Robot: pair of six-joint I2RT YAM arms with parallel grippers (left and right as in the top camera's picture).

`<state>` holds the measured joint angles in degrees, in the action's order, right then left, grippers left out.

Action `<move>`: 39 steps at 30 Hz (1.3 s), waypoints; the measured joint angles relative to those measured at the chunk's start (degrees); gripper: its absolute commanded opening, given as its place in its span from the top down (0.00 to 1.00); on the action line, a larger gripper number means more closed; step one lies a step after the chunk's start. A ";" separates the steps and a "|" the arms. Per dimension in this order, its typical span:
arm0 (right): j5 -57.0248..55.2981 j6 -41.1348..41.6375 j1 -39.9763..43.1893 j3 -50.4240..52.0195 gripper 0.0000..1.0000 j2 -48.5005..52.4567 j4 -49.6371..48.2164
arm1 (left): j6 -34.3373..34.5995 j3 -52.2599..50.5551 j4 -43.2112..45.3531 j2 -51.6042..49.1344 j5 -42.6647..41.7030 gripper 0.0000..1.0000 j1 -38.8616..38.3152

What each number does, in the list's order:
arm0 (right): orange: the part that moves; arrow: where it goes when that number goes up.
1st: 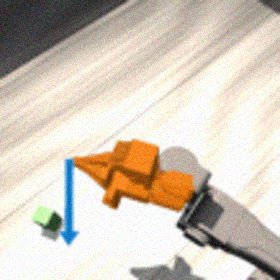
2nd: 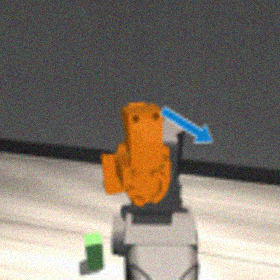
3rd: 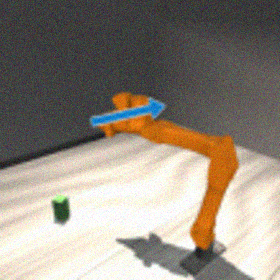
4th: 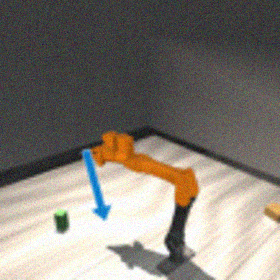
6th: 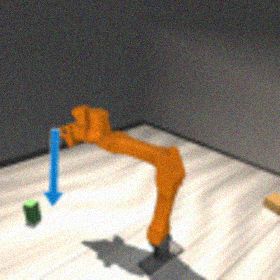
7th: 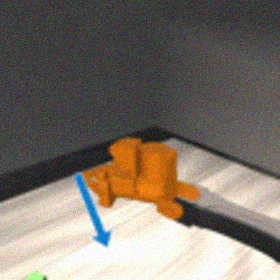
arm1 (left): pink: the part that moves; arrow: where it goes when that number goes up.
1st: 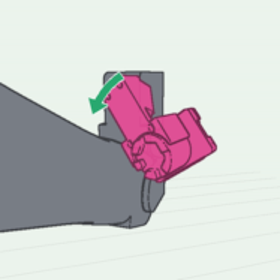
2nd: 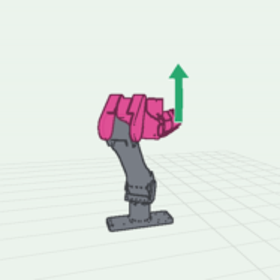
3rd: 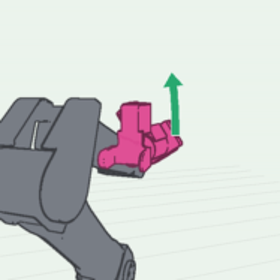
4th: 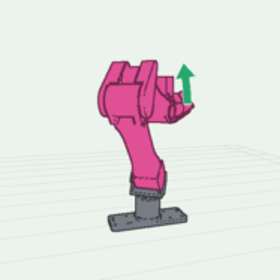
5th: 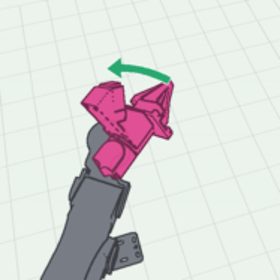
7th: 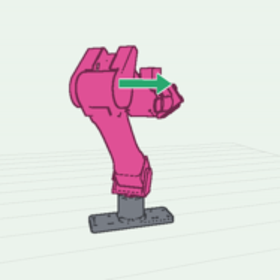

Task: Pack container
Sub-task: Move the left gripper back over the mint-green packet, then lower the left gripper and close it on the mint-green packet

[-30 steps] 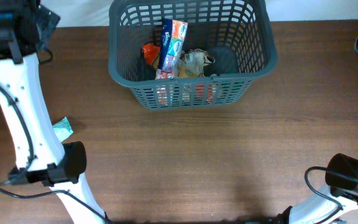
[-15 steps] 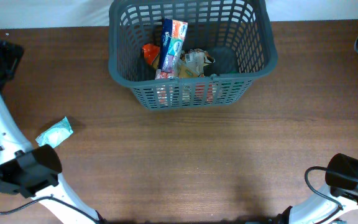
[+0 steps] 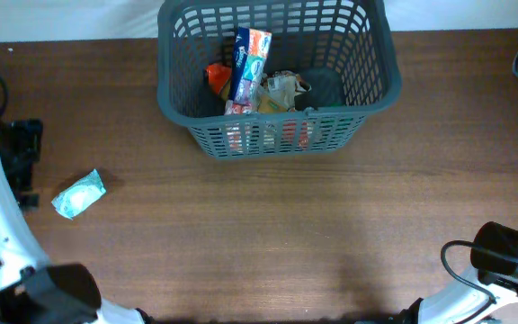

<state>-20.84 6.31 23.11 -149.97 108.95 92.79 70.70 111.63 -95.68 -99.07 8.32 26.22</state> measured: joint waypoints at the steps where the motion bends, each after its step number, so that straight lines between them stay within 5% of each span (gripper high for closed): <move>1: 0.00 -0.02 0.00 0.00 0.01 0.00 0.02 | 2.29 -1.81 0.83 1.09 0.42 0.01 0.00; 6: 0.00 -0.02 0.00 0.00 0.01 0.00 0.00 | 9.40 -10.45 7.56 2.84 1.99 0.01 0.02; 16: 0.00 0.02 0.00 0.00 0.01 0.00 0.00 | 12.74 -27.17 24.26 2.84 2.69 0.01 2.97; 39: 0.00 -0.02 0.00 0.00 0.01 0.00 0.00 | 14.67 -28.00 38.10 2.84 -3.26 0.01 4.04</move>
<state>-20.84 6.28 23.11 -149.97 108.95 92.79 85.36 83.64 -57.58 -96.23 5.06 30.26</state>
